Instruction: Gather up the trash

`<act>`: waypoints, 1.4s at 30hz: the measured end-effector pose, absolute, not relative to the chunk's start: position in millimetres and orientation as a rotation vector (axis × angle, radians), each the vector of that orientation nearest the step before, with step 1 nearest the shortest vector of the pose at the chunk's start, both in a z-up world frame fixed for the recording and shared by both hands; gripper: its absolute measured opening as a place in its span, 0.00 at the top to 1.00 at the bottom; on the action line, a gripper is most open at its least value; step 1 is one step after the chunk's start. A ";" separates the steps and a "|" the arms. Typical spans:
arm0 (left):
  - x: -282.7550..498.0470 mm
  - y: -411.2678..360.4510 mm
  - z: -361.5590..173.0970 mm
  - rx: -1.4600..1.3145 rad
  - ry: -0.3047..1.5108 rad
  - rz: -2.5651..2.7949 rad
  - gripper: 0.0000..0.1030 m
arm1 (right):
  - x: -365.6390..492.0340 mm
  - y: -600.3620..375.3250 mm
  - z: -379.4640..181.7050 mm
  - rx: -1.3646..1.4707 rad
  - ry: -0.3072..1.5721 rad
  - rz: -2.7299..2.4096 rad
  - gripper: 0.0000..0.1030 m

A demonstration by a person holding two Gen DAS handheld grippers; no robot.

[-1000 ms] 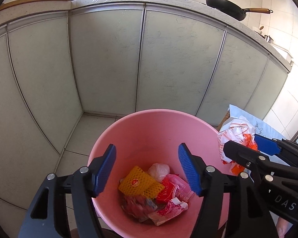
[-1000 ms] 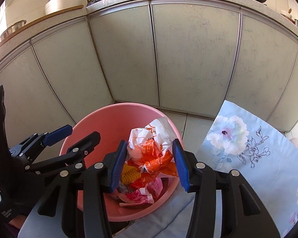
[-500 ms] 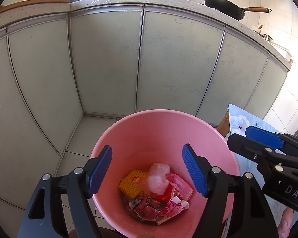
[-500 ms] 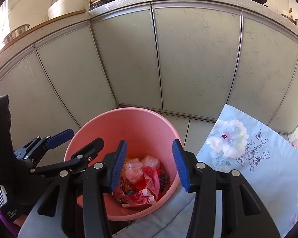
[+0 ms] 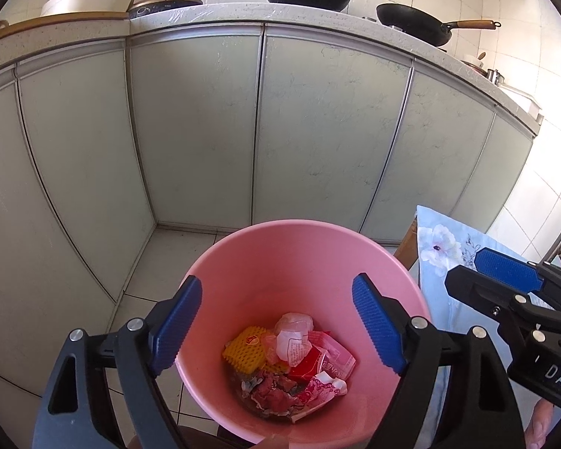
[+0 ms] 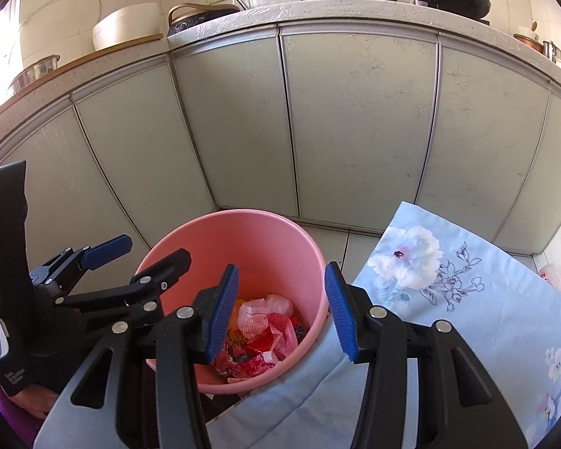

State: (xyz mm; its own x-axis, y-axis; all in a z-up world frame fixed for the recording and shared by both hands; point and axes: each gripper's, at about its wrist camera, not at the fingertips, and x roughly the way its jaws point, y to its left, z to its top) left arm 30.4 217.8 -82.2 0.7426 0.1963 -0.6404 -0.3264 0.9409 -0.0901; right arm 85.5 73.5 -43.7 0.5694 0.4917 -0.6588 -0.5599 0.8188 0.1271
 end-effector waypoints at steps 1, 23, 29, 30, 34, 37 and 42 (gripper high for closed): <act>28.8 217.2 -79.9 -0.201 0.671 0.284 0.21 | 83.6 71.1 -42.7 -0.098 0.739 0.617 0.53; -15.9 169.1 -23.3 -0.129 0.578 0.212 0.20 | 15.9 22.7 -16.0 -0.103 0.631 0.524 0.53; -27.9 151.3 -11.5 -0.107 0.558 0.209 0.23 | -0.5 7.3 -11.4 -0.088 0.613 0.490 0.53; -30.4 148.1 -9.5 -0.105 0.557 0.207 0.24 | -3.5 4.3 -10.7 -0.086 0.611 0.482 0.53; -37.4 135.1 -5.8 -0.087 0.554 0.200 0.28 | -13.0 -6.5 -8.3 -0.080 0.604 0.455 0.53; -41.6 126.2 -3.5 -0.077 0.555 0.185 0.32 | -20.0 -15.1 -5.9 -0.068 0.597 0.431 0.53; -50.2 107.4 0.1 -0.047 0.543 0.158 0.36 | -31.5 -31.6 -5.3 -0.057 0.589 0.383 0.53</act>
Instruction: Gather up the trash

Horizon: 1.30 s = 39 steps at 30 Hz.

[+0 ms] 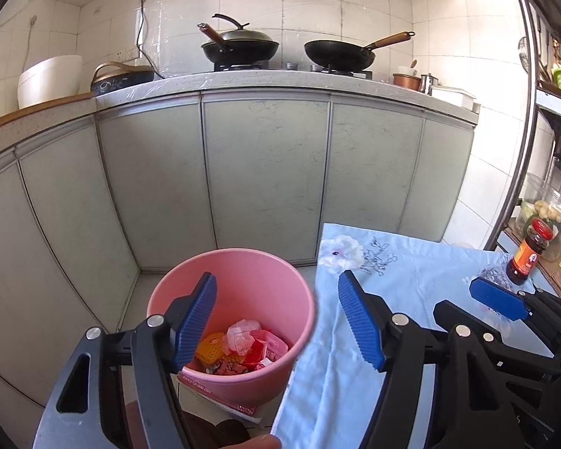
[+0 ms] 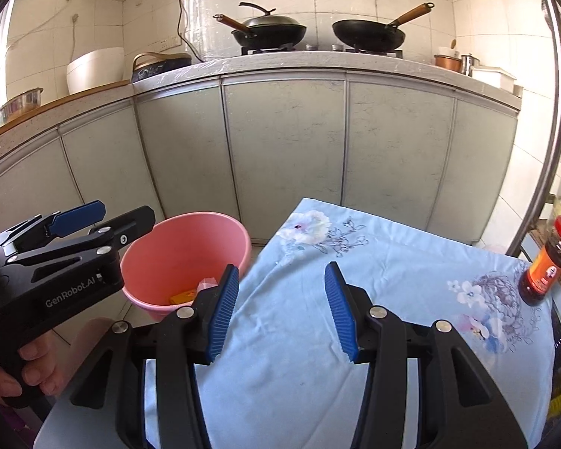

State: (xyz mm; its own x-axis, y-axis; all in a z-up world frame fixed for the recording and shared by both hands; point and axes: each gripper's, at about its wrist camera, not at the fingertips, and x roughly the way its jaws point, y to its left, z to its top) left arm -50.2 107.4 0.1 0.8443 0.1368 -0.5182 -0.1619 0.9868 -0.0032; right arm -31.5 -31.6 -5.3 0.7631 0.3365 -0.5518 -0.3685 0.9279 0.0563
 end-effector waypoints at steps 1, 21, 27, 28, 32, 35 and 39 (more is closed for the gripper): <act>-51.6 103.9 0.8 -0.043 0.541 0.153 0.37 | -33.3 -34.2 -5.3 -0.054 0.588 0.376 0.53; -72.1 59.9 3.2 0.013 0.526 0.067 0.39 | -65.3 -73.3 -5.6 -0.019 0.569 0.273 0.53; -76.9 51.0 3.7 0.022 0.523 0.045 0.39 | -71.9 -80.7 -4.6 -0.018 0.562 0.254 0.53; -77.8 49.2 3.9 0.026 0.522 0.041 0.39 | -73.0 -82.1 -4.8 -0.018 0.561 0.250 0.53; -81.0 45.6 4.6 0.029 0.518 0.031 0.38 | -76.9 -86.1 -5.0 -0.019 0.562 0.238 0.53; -83.5 44.4 4.2 0.029 0.518 0.027 0.38 | -79.2 -87.8 -5.0 -0.022 0.562 0.234 0.53; -86.9 43.9 4.1 0.033 0.517 0.023 0.38 | -81.1 -88.5 -4.1 -0.024 0.559 0.233 0.53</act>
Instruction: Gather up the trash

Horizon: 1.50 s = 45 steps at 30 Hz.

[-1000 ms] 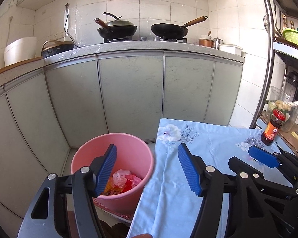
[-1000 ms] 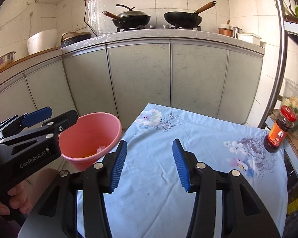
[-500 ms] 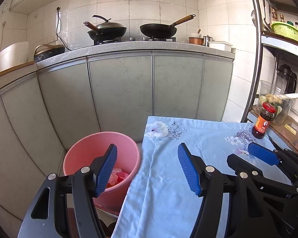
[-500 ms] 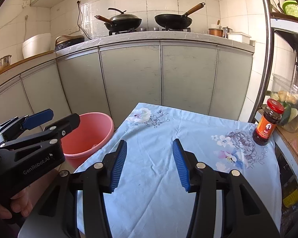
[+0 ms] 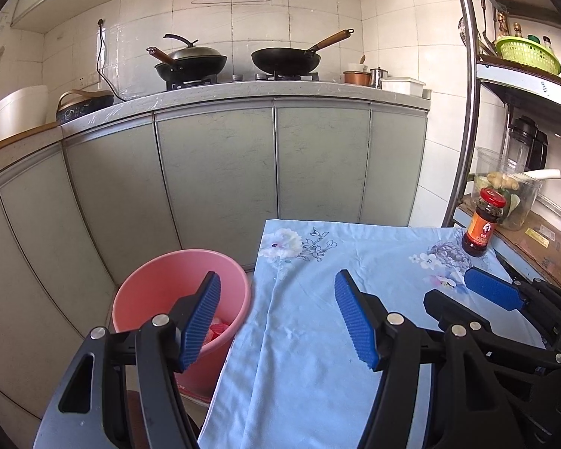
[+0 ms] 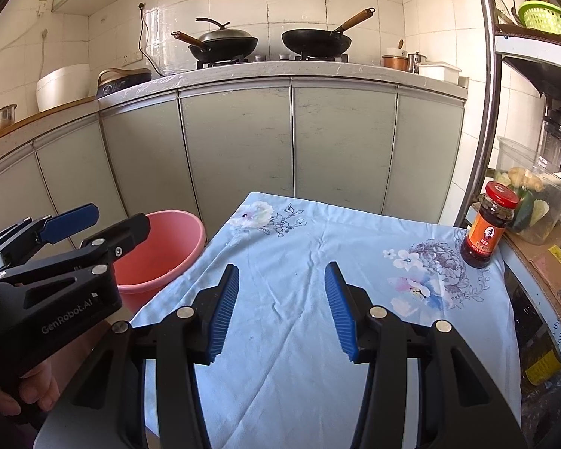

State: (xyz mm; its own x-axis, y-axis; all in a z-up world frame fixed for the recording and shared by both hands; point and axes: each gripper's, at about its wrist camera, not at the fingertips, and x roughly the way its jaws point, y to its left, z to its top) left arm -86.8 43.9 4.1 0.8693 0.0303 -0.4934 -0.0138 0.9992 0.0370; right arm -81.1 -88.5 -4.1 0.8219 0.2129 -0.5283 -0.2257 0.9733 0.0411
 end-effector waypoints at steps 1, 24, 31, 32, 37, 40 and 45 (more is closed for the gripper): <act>-87.3 43.5 4.4 0.034 0.516 0.023 0.38 | -81.5 -88.7 -3.8 -0.023 0.558 0.234 0.53; -92.8 41.3 5.8 0.035 0.516 0.014 0.38 | -85.3 -90.5 -2.4 -0.024 0.553 0.230 0.53; -91.3 41.9 3.6 0.036 0.521 0.011 0.38 | -84.8 -91.4 -3.5 -0.026 0.555 0.231 0.53; -91.4 41.9 3.3 0.036 0.522 0.011 0.38 | -84.7 -91.3 -4.0 -0.027 0.556 0.231 0.53; -90.4 41.8 2.2 0.036 0.525 0.009 0.38 | -84.3 -91.1 -4.3 -0.027 0.556 0.231 0.53; -89.6 40.4 -0.5 0.038 0.530 0.008 0.38 | -83.8 -91.3 -4.6 -0.027 0.557 0.231 0.53; -89.2 39.2 -1.9 0.037 0.533 0.007 0.38 | -83.7 -92.1 -6.6 -0.027 0.559 0.230 0.53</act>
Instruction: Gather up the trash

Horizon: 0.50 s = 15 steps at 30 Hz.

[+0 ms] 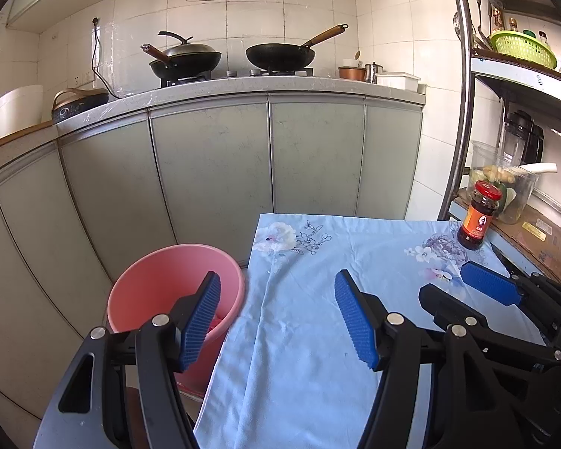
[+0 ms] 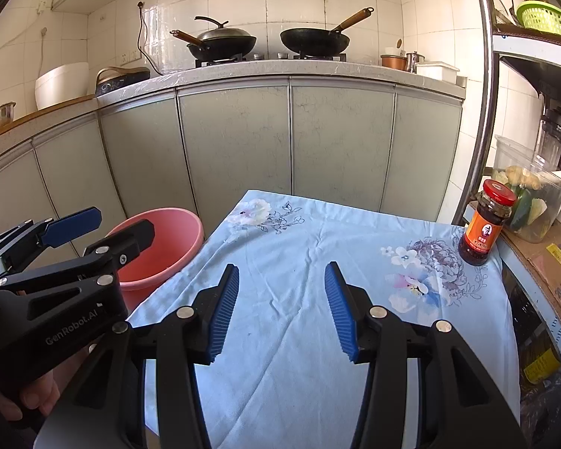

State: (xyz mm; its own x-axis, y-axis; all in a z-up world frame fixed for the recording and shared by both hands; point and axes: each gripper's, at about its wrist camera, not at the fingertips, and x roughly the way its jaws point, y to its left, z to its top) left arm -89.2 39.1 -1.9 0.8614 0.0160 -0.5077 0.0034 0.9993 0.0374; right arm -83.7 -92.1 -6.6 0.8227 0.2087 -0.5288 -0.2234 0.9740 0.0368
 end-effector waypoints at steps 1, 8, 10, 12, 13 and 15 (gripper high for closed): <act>-89.2 39.4 -1.3 0.037 0.533 0.007 0.38 | -83.0 -92.4 -7.8 -0.027 0.560 0.230 0.53; -87.9 38.3 -4.7 0.041 0.540 0.003 0.38 | -82.9 -93.0 -8.1 -0.027 0.561 0.231 0.53; -87.8 38.3 -4.6 0.040 0.541 0.003 0.38 | -82.7 -93.6 -9.4 -0.027 0.562 0.230 0.53; -87.9 38.3 -4.4 0.040 0.541 0.003 0.38 | -82.3 -93.8 -9.4 -0.027 0.562 0.231 0.53; -88.0 38.2 -4.5 0.041 0.541 0.003 0.38 | -82.3 -93.8 -9.4 -0.027 0.562 0.231 0.53; -87.2 37.2 -5.3 0.042 0.543 0.002 0.38 | -82.4 -94.2 -9.9 -0.027 0.563 0.230 0.53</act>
